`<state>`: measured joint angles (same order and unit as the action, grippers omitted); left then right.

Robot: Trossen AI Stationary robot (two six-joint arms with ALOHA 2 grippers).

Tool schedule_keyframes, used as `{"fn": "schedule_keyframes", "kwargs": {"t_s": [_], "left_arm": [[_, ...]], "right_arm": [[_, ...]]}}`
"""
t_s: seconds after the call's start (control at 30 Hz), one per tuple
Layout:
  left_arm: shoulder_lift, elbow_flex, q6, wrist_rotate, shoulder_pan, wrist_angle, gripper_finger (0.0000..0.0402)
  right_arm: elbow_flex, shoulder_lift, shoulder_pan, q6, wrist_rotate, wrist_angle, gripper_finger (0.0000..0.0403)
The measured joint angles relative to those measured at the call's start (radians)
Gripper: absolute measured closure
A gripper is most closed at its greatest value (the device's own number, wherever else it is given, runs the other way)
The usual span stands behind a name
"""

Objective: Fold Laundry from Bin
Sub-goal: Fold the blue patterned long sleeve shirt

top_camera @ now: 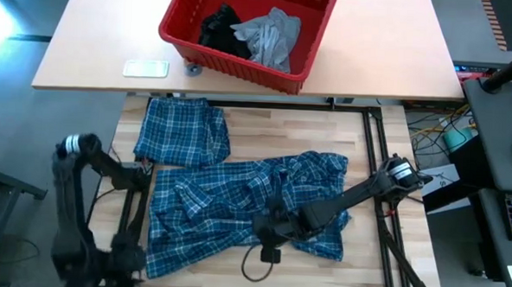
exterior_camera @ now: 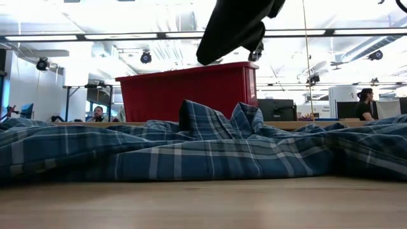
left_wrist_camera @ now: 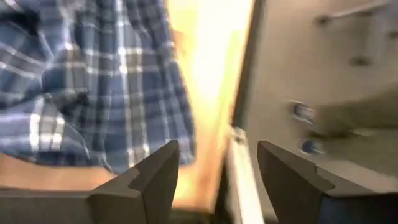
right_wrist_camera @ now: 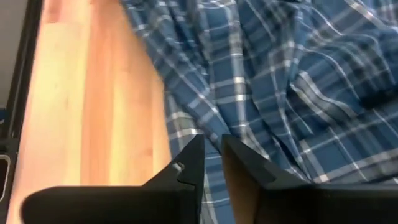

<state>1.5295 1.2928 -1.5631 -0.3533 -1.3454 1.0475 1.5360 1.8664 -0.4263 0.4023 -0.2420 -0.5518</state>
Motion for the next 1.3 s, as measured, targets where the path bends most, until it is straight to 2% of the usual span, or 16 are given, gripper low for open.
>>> {"fn": "schedule_keyframes", "kwargs": {"t_s": [0.1,0.17,0.23,0.27,0.4,0.5,0.7,0.97,1.1,1.2,1.3], "left_arm": [[0.149,0.059,0.003,-0.032,0.02,-0.008,0.0195],[0.245,0.079,-0.015,-0.011,0.035,-0.041,0.0196],[0.305,0.08,-0.037,0.009,0.049,-0.005,0.02],[0.317,0.086,-0.044,0.008,0.054,-0.041,0.0203],[0.34,0.054,-0.053,0.007,0.077,-0.074,0.0214],[0.333,0.01,-0.042,0.08,0.105,-0.074,0.0219],[0.332,-0.063,0.077,0.162,0.138,-0.27,0.0219],[0.333,-0.104,0.053,0.205,0.145,-0.2,0.0219],[0.333,-0.075,0.062,0.209,0.15,-0.157,0.022],[0.332,-0.023,0.061,0.179,0.149,-0.08,0.022],[0.332,-0.037,0.063,0.162,0.15,-0.073,0.022]], "right_arm": [[0.003,0.0,-0.014,-0.004,-0.032,0.0,0.0326],[0.01,0.0,-0.021,-0.002,-0.048,-0.002,0.031],[0.011,0.0,-0.027,-0.003,-0.048,0.01,0.0299],[0.011,0.0,-0.027,-0.002,-0.046,0.011,0.0295],[0.011,0.0,-0.032,0.039,-0.047,0.011,0.0292],[0.011,0.0,-0.033,0.078,-0.047,0.011,0.0296],[0.011,0.0,-0.041,0.13,-0.047,0.01,0.0303],[0.011,0.0,-0.047,0.165,-0.047,0.01,0.0301],[0.011,0.0,-0.047,0.166,-0.047,0.01,0.0305],[0.011,0.0,-0.047,0.166,-0.047,0.01,0.0307],[0.011,0.0,-0.047,0.164,-0.047,0.01,0.0305]]}}
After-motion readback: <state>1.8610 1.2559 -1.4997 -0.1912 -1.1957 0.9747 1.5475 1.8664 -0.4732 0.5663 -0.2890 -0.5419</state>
